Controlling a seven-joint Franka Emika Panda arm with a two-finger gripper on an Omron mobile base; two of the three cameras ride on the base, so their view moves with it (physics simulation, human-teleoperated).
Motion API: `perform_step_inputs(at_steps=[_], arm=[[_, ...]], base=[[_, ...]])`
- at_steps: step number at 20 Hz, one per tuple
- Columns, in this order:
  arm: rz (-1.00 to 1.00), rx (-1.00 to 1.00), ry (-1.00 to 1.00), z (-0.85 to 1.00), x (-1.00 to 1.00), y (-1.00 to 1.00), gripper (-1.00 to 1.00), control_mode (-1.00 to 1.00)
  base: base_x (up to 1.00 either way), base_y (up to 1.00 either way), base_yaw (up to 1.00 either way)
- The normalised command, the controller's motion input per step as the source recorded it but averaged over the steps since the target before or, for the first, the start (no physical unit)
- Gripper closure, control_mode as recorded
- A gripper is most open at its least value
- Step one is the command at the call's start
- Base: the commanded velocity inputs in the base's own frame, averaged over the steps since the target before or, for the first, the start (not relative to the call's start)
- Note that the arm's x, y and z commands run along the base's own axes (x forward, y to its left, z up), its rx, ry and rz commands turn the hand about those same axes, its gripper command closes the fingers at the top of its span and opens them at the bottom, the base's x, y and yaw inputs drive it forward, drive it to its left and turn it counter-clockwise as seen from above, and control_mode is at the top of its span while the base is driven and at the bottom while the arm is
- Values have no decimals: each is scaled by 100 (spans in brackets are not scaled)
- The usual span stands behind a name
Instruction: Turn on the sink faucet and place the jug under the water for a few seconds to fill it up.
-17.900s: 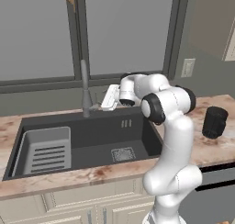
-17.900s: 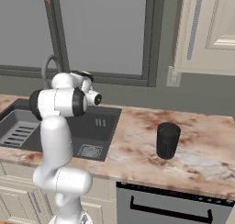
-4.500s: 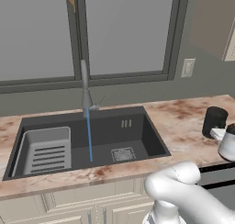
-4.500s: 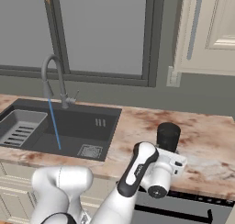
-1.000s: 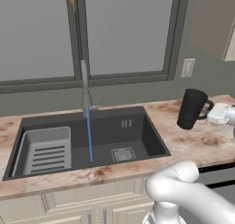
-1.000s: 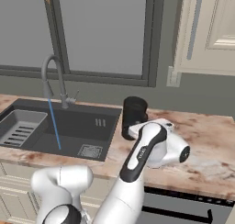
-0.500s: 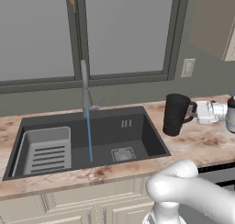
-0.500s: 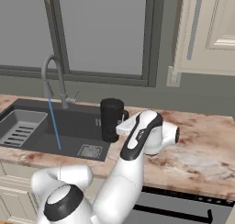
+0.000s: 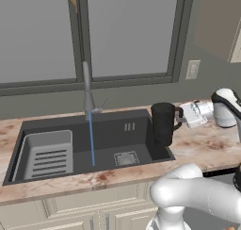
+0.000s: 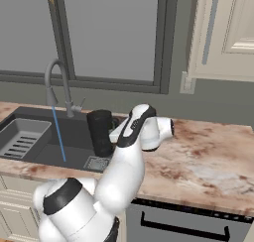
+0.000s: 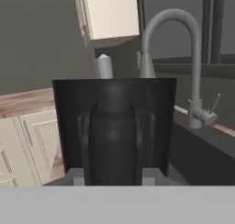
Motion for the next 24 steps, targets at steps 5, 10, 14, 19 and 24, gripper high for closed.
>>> perform_step_inputs(at_steps=[5, 10, 14, 19, 24], arm=[[12, -10, 6, -14, 0, 86, 100, -100], [11, -7, 5, -3, 0, 81, 100, -100], [8, -5, 3, -2, 0, 76, 100, -100], [8, -1, 2, -18, 0, 48, 100, -100], [5, 0, 0, -27, 4, 29, 100, -100]], base=[[0, 0, 0], [0, 0, 0], [0, 0, 0], [0, 0, 0], [0, 0, 0]])
